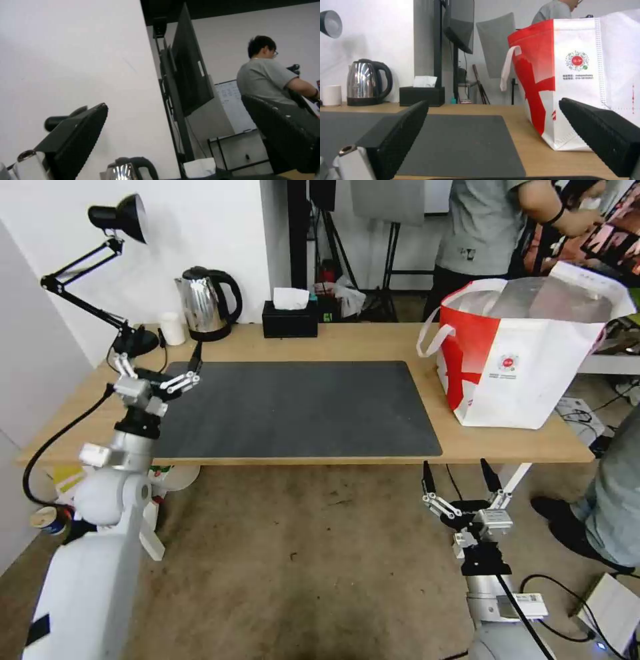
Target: Pick up the trash from the table and place it into the takeout bag.
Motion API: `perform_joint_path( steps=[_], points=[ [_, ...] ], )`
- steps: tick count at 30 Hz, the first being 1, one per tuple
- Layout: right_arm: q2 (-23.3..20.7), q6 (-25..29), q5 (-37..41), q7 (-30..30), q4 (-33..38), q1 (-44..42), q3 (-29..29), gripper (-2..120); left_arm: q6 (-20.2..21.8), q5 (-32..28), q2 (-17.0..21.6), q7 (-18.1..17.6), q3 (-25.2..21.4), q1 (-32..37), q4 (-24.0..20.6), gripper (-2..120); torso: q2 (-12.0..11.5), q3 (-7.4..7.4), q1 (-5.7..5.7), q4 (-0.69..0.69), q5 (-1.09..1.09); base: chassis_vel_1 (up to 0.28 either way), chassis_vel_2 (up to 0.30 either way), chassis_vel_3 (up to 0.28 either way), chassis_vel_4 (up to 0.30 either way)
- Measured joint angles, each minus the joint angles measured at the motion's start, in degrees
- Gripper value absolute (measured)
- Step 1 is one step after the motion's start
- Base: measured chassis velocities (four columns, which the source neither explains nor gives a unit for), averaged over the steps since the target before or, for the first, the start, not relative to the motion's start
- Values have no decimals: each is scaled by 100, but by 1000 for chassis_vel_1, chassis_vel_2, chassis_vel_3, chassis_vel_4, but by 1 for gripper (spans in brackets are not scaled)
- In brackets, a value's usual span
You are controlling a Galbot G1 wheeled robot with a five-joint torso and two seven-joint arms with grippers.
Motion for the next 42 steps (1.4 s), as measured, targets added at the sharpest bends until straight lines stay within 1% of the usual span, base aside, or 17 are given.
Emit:
perform_joint_path(
  steps=[3,6,9,11,13,15,17,20,22,26,42],
  points=[
    [0,0,0,0,0,-1,0,100,-25,4,-99,3,-58,95,-35,100,0,0,0,-1,0,0,0,0,0],
    [0,0,0,0,0,-1,0,100,-70,23,-312,5,-168,281,-120,100,0,0,0,-2,0,0,0,0,0],
    [0,0,0,0,0,-1,0,100,-115,71,-391,5,-214,377,-130,100,0,0,0,-1,1,0,0,0,0],
    [0,0,0,0,0,0,0,100,-297,115,-538,5,-324,650,-117,100,0,0,0,-1,1,0,0,0,0],
    [0,0,0,0,0,-1,0,100,-312,115,-548,5,-336,683,-112,100,0,0,0,-1,0,0,0,0,0],
    [0,0,0,0,0,-1,0,100,-432,100,-622,15,-439,985,-68,100,0,0,0,0,0,0,0,0,0],
    [0,0,0,0,0,-1,0,100,-475,75,-644,24,-477,1103,-40,100,-1,0,0,1,-2,0,0,0,0],
    [0,0,0,0,0,0,0,100,-553,50,-663,52,-516,1208,7,100,0,0,0,1,0,0,0,0,0],
    [0,0,0,0,0,-1,0,100,-668,11,-694,179,-535,1326,77,100,0,0,0,-1,-1,0,0,0,0],
    [0,0,0,0,0,-1,0,100,-757,5,-759,239,-491,1431,138,100,0,0,0,-1,-1,0,0,0,0],
    [0,0,0,0,0,-1,0,100,-1057,9,-870,510,-401,1843,149,100,0,0,0,-1,0,0,0,0,0]
  ],
)
